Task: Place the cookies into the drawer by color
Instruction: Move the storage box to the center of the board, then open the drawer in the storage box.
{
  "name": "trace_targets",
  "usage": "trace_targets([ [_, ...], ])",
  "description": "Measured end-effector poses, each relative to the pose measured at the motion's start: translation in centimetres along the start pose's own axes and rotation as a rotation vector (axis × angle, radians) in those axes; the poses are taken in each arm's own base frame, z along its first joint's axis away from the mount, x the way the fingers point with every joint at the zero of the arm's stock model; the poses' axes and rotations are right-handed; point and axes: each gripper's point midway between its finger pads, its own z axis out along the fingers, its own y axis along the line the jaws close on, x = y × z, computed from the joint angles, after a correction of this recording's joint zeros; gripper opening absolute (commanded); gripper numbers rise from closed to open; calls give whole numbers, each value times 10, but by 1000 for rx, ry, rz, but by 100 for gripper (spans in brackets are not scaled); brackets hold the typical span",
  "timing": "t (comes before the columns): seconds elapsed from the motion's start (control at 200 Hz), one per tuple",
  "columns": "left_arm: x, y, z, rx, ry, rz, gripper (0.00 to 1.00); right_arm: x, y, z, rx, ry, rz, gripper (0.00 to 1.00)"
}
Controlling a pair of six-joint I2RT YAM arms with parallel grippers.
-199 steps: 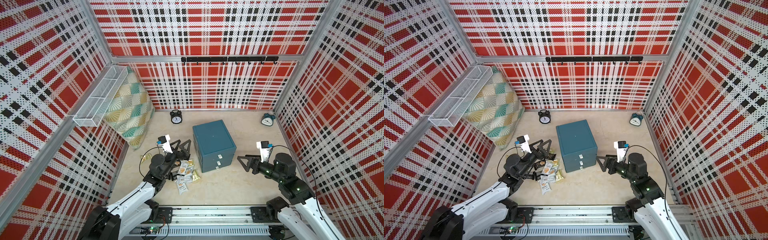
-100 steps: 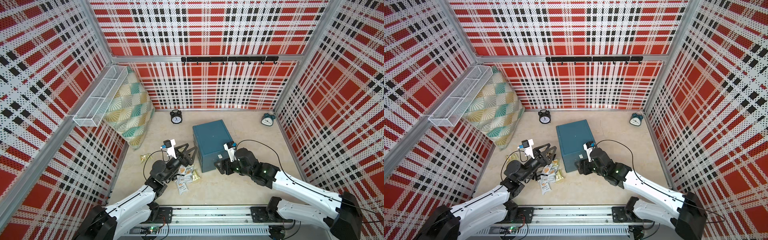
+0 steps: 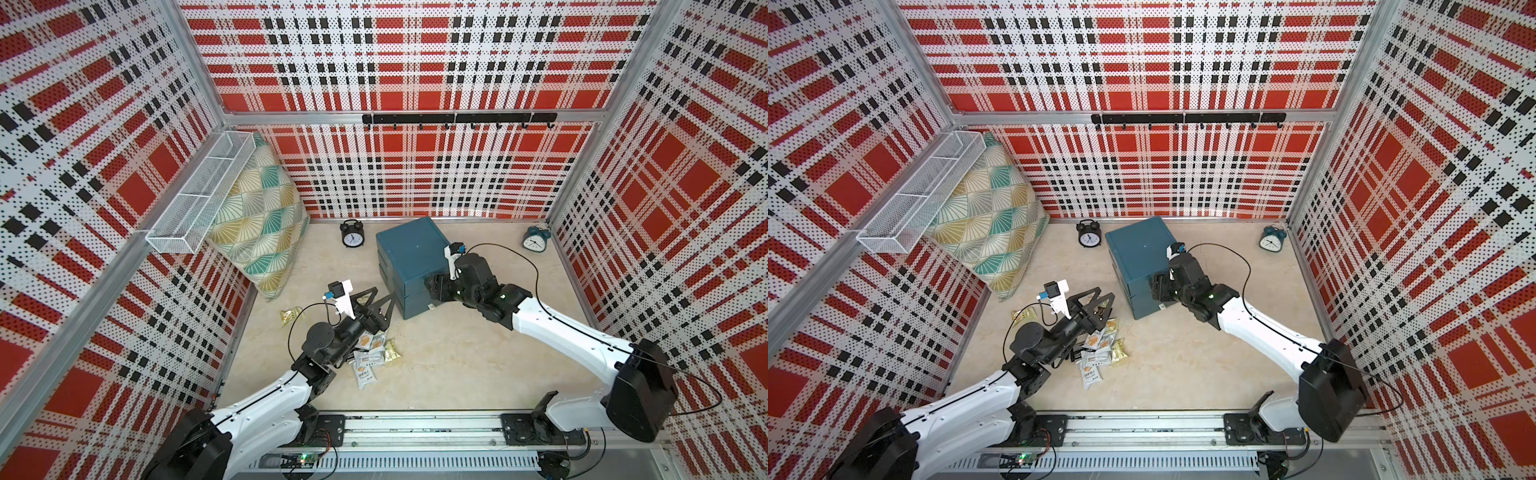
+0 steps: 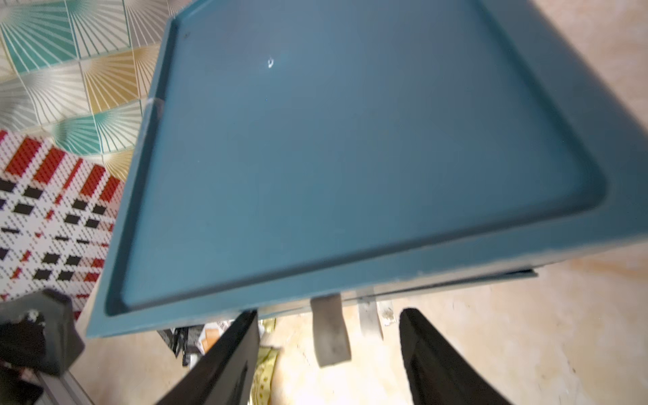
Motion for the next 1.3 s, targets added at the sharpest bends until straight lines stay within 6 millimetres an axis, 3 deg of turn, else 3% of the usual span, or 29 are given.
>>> trace_targets([
  [0.18,1,2,0,-11,0,3,99,-14,-5,13,-34,17,-13,70],
  [0.496,7,12,1,-55,19,11,99,-3,-19,22,-108,83,18,66],
  [0.696,7,15,2,-72,16,6,99,2,-10,21,-164,111,28,67],
  [0.937,-1,23,18,-127,-12,-117,99,3,-3,13,-204,119,54,69],
  [1.303,-24,20,29,-120,-64,-53,99,-6,7,9,-249,96,127,53],
])
